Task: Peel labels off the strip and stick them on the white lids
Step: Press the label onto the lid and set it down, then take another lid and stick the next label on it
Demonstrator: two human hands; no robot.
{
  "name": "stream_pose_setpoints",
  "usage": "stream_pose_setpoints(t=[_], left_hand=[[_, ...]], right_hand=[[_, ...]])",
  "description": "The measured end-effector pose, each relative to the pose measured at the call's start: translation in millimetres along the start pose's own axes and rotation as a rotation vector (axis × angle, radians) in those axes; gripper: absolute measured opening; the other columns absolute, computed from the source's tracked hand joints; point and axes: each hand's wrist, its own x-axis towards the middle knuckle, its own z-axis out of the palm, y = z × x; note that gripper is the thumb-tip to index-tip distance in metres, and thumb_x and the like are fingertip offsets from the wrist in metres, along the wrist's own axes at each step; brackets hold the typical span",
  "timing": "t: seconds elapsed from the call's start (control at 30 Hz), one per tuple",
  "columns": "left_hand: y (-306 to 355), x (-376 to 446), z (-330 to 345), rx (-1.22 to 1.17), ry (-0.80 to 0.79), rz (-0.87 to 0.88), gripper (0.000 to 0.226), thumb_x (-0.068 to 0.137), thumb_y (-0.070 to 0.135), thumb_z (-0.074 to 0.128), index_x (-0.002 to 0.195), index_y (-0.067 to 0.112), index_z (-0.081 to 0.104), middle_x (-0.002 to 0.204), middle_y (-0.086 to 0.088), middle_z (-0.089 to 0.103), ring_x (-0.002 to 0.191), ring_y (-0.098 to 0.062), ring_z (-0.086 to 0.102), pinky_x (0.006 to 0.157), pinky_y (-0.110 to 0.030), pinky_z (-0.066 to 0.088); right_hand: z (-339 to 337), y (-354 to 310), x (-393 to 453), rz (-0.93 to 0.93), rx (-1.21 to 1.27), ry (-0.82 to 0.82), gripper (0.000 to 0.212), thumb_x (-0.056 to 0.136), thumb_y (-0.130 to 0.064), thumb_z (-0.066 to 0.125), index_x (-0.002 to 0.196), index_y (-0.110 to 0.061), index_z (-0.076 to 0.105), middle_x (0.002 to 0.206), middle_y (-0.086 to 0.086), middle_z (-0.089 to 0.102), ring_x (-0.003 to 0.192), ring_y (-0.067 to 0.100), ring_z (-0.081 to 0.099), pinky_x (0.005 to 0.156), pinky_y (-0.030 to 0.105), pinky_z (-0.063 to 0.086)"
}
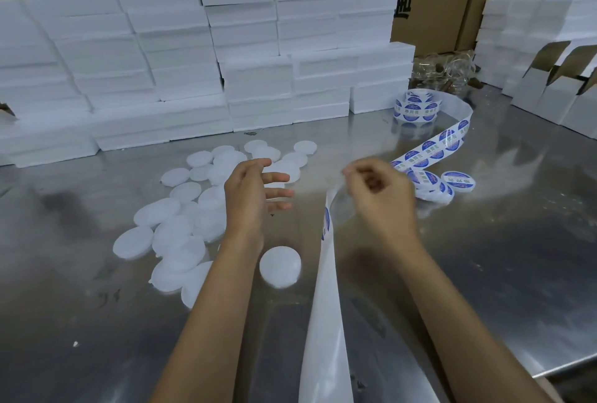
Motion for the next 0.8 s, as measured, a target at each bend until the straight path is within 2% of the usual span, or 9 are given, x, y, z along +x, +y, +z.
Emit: stream_pose_setpoints(t=[0.07, 0.13, 0.2, 0.3, 0.43, 0.5, 0.57, 0.67, 0.8], left_hand=[[1.7, 5.1, -5.7, -0.009, 0.017, -0.018, 0.019, 0.099, 0.014, 0.048, 0.109, 0.011, 0.063, 0.077, -0.008, 0.076, 0.056, -0.022, 0.068, 0.047, -0.029, 0.056], [4.0, 9.0, -12.5, -0.019, 0.035, -0.036, 0.02, 0.097, 0.013, 0.049, 0.112, 0.009, 0.063, 0.08, -0.01, 0.075, 0.056, -0.023, 0.069, 0.048, -0.029, 0.057], [5.7, 11.7, -18.0, -0.029, 0.053, -0.049, 0.021, 0.097, 0.012, 0.049, 0.113, 0.009, 0.062, 0.078, -0.008, 0.075, 0.055, -0.021, 0.069, 0.046, -0.028, 0.056], [7.0, 13.6, -21.8, -0.032, 0.064, -0.056, 0.022, 0.098, 0.013, 0.048, 0.115, 0.01, 0.062, 0.081, -0.008, 0.075, 0.055, -0.019, 0.07, 0.046, -0.027, 0.055], [7.6, 13.6, -23.9, -0.02, 0.056, -0.079, 0.023, 0.099, 0.013, 0.046, 0.116, 0.01, 0.061, 0.087, -0.009, 0.075, 0.056, -0.019, 0.07, 0.049, -0.028, 0.058], [7.6, 13.9, -22.8, -0.024, 0.046, -0.088, 0.023, 0.098, 0.013, 0.047, 0.116, 0.009, 0.061, 0.09, -0.01, 0.074, 0.062, -0.02, 0.07, 0.051, -0.027, 0.057], [7.2, 14.5, -21.7, 0.013, 0.02, -0.081, 0.025, 0.098, 0.017, 0.051, 0.119, 0.009, 0.062, 0.096, -0.008, 0.074, 0.079, -0.02, 0.07, 0.059, -0.024, 0.056], [6.3, 10.9, -20.5, -0.051, -0.201, -0.098, 0.031, 0.097, 0.026, 0.056, 0.123, 0.01, 0.062, 0.112, -0.009, 0.07, 0.095, -0.022, 0.068, 0.071, -0.03, 0.055], [5.0, 3.1, -12.3, -0.052, -0.514, -0.076, 0.033, 0.101, 0.01, 0.05, 0.132, 0.009, 0.058, 0.125, -0.014, 0.068, 0.105, -0.032, 0.071, 0.089, -0.042, 0.059]], right_hand=[[11.4, -15.5, -9.1, -0.3, -0.246, -0.261, 0.01, 0.084, -0.012, 0.064, 0.078, -0.016, 0.07, 0.075, -0.007, 0.068, 0.074, 0.013, 0.059, 0.073, 0.028, 0.048], [19.5, -27.4, -12.9, -0.45, -0.489, -0.602, 0.009, 0.084, -0.025, 0.063, 0.081, -0.023, 0.071, 0.082, -0.01, 0.07, 0.081, 0.014, 0.059, 0.083, 0.035, 0.046], [25.0, -31.4, -15.1, -0.509, -0.707, -0.865, 0.021, 0.082, -0.044, 0.064, 0.09, -0.026, 0.07, 0.091, -0.01, 0.069, 0.09, 0.016, 0.058, 0.09, 0.036, 0.041], [28.2, -28.9, -17.4, -0.436, -0.835, -1.04, 0.043, 0.075, -0.061, 0.069, 0.105, -0.03, 0.063, 0.104, -0.011, 0.062, 0.099, 0.014, 0.05, 0.086, 0.031, 0.035], [33.8, -23.4, -12.3, -0.408, -0.77, -1.015, 0.041, 0.075, -0.051, 0.074, 0.108, -0.03, 0.061, 0.109, -0.01, 0.061, 0.1, 0.013, 0.052, 0.08, 0.027, 0.031], [35.9, -21.2, -5.8, -0.365, -0.686, -0.924, 0.04, 0.075, -0.044, 0.076, 0.109, -0.029, 0.062, 0.111, -0.01, 0.061, 0.103, 0.013, 0.053, 0.086, 0.029, 0.036], [35.4, -20.3, 1.6, -0.309, -0.564, -0.75, 0.04, 0.073, -0.04, 0.077, 0.108, -0.03, 0.061, 0.111, -0.011, 0.062, 0.103, 0.013, 0.054, 0.096, 0.035, 0.039], [36.3, -18.0, 8.2, -0.286, -0.42, -0.471, 0.04, 0.073, -0.039, 0.078, 0.107, -0.031, 0.06, 0.105, -0.019, 0.058, 0.099, 0.006, 0.051, 0.096, 0.037, 0.04], [41.7, -12.9, 2.9, -0.228, -0.241, -0.349, 0.035, 0.074, -0.034, 0.077, 0.106, -0.033, 0.061, 0.1, -0.027, 0.059, 0.099, -0.008, 0.048, 0.092, 0.028, 0.042]])
